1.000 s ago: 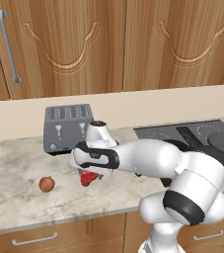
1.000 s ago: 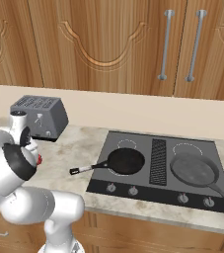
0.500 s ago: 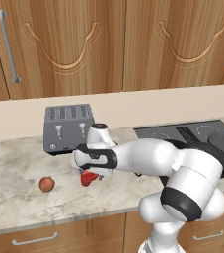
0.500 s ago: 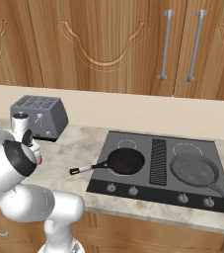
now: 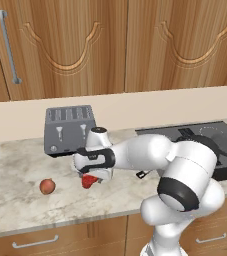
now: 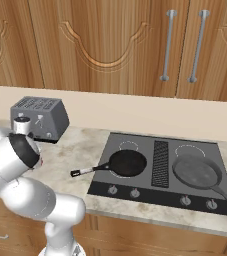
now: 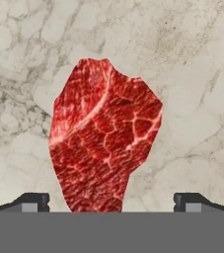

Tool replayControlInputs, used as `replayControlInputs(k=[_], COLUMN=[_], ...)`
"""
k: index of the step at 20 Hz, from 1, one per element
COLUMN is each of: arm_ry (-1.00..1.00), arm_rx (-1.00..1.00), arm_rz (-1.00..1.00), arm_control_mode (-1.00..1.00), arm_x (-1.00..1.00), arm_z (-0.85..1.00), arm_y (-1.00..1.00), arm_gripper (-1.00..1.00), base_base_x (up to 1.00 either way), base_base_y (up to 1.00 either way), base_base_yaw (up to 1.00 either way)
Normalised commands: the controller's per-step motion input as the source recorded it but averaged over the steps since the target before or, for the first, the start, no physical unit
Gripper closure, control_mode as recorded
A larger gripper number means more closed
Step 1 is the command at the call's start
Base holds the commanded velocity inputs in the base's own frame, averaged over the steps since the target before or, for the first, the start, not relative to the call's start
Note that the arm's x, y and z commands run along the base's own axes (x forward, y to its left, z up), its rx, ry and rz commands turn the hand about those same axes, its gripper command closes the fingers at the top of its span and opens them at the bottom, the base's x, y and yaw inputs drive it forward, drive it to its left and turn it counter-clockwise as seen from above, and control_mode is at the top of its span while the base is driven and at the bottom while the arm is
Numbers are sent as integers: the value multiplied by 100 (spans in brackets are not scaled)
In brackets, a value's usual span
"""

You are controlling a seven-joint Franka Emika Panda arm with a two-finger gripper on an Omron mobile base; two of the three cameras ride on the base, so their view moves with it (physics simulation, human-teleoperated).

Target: Place both pans onto different burners. Then place the onion and the steak on different pans.

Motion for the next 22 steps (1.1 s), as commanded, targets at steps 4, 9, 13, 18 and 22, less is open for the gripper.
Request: replayControlInputs(k=[4,9,13,18,22], arm_ry=[-1,-3,-4,-5,-3], arm_rx=[-1,0,0,-2,-2], arm_rz=[0,0,0,0,0], arm_control_mode=[-100,-100,-100,-100,-100], arm_x=[1,14,18,4,0], arm_z=[-8,-5,-9,-22,-16], arm_y=[11,0,0,1,3], arm_gripper=[-100,-100,-100,-100,-100], base_base_x=[0,0,0,0,0], base_base_y=[0,0,0,0,0], base_base_yaw=[0,0,0,0,0])
